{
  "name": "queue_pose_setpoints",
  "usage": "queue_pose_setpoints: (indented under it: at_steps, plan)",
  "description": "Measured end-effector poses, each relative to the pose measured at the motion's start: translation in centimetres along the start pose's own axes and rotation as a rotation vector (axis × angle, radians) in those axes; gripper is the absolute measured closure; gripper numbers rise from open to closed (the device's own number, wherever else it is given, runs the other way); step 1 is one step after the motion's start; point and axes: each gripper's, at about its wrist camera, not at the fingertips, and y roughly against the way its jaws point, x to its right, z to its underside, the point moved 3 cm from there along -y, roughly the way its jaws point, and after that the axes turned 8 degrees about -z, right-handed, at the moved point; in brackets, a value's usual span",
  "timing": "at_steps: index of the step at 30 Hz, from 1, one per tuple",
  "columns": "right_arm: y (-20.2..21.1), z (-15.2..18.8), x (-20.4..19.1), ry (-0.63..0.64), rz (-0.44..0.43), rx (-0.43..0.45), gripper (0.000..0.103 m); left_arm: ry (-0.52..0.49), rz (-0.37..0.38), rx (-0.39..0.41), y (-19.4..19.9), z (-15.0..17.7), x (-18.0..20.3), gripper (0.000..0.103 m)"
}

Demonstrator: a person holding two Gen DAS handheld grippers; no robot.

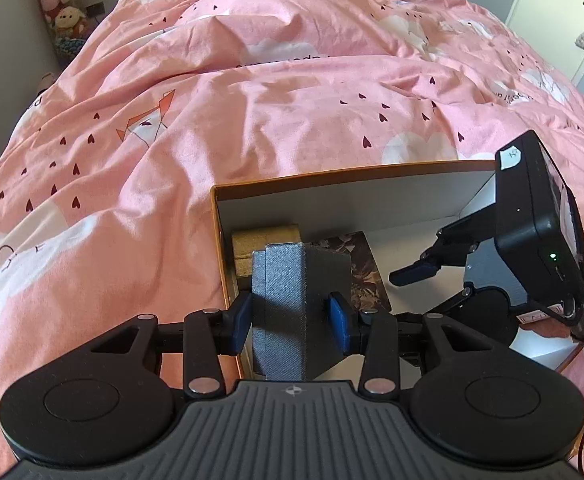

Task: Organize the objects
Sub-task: 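Carry both boxes into the shoebox and release the brown box from the right gripper, then lower the dark grey box into the shoebox and open the left gripper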

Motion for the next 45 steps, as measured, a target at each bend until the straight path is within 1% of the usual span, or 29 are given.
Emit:
queue_pose_setpoints:
  at_steps: [3,4,10,14,18,20,22,25,31,36,41,45]
  plan:
    - [-0.5,-0.3,-0.2,0.05,0.014,0.001,0.053,-0.052,-0.007,-0.008,0.3,-0.3,0.1,0.057]
    - [-0.6,-0.4,-0.3,0.066,0.013,0.003,0.055,-0.058,0.0,-0.013,0.3,-0.4,0.1,0.057]
    - [-1.2,-1.0,-1.2,0.157,0.02,0.029,0.063,-0.068,0.015,-0.026,0.4,-0.7,0.1,0.057]
    - [-1.6,-1.1,-1.5,0.187,0.033,0.034,0.063,-0.062,0.028,-0.027,0.5,-0.9,0.0,0.057]
    - [-1.4,-0.9,-1.1,0.176,0.02,0.043,0.063,-0.055,0.036,-0.023,0.7,-1.1,0.2,0.057]
    - [-1.1,-0.8,-0.9,0.166,0.024,0.047,0.063,-0.046,0.054,-0.021,0.8,-1.0,0.3,0.057]
    - [-0.4,-0.5,-0.9,0.168,0.043,0.053,0.059,-0.037,0.076,-0.015,0.9,-1.1,0.6,0.057]
    - [1.1,0.3,-0.6,0.178,0.075,0.048,0.057,-0.036,0.093,-0.006,0.7,-1.2,1.5,0.057]
    - [3.9,2.7,0.7,0.148,0.136,0.015,0.054,-0.014,0.168,-0.012,-1.4,-1.6,4.4,0.057]
    - [4.9,4.7,1.8,0.122,0.167,-0.022,0.052,0.003,0.225,-0.009,-3.4,-2.3,6.9,0.057]
    - [5.2,5.8,2.8,0.098,0.174,-0.044,0.052,0.03,0.286,-0.015,-5.4,-3.3,8.2,0.057]
    - [5.2,5.8,3.4,0.075,0.162,-0.031,0.052,0.047,0.292,-0.057,-7.5,-3.7,8.7,0.057]
